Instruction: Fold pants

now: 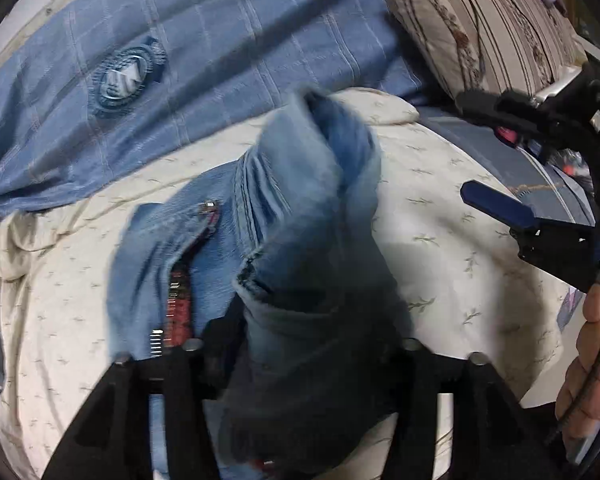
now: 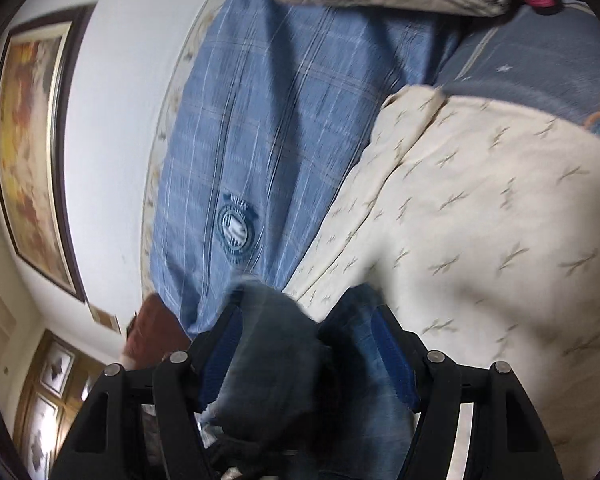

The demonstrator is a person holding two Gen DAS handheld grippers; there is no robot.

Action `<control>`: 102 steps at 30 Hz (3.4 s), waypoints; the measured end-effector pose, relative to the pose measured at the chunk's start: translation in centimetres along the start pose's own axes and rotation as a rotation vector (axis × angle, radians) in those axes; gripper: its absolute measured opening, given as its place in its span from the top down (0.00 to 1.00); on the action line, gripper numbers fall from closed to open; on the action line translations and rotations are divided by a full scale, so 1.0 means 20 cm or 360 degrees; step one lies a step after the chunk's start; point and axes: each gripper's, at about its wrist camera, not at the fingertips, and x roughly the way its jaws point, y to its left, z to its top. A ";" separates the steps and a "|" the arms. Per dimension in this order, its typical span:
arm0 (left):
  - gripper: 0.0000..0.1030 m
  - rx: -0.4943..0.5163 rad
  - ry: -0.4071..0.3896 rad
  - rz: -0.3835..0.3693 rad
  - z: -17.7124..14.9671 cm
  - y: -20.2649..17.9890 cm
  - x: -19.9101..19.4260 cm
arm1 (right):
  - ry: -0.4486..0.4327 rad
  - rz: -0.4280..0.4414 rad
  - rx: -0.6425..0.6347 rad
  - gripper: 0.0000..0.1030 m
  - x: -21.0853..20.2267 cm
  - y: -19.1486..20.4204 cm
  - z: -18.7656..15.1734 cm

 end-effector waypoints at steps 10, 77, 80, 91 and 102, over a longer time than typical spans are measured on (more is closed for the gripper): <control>0.24 0.0026 -0.0280 -0.0167 0.09 0.11 -0.35 | -0.0066 0.0086 0.0030 0.31 -0.10 -0.07 0.09; 0.17 -0.0571 -0.0084 -0.0041 0.08 0.91 0.21 | 0.0351 -0.0137 -0.0580 0.43 0.49 0.20 -0.07; 0.16 -0.0605 -0.0036 -0.0064 0.08 0.92 0.28 | 0.0431 -0.0232 -0.0512 0.42 0.58 0.14 -0.07; 0.13 -0.0579 -0.0017 0.0025 0.06 0.91 0.33 | 0.0562 -0.0382 -0.0556 0.44 0.73 0.06 -0.05; 0.13 -0.0523 -0.0121 0.0286 0.02 0.90 0.15 | 0.0476 -0.0416 -0.0697 0.42 0.58 0.18 -0.17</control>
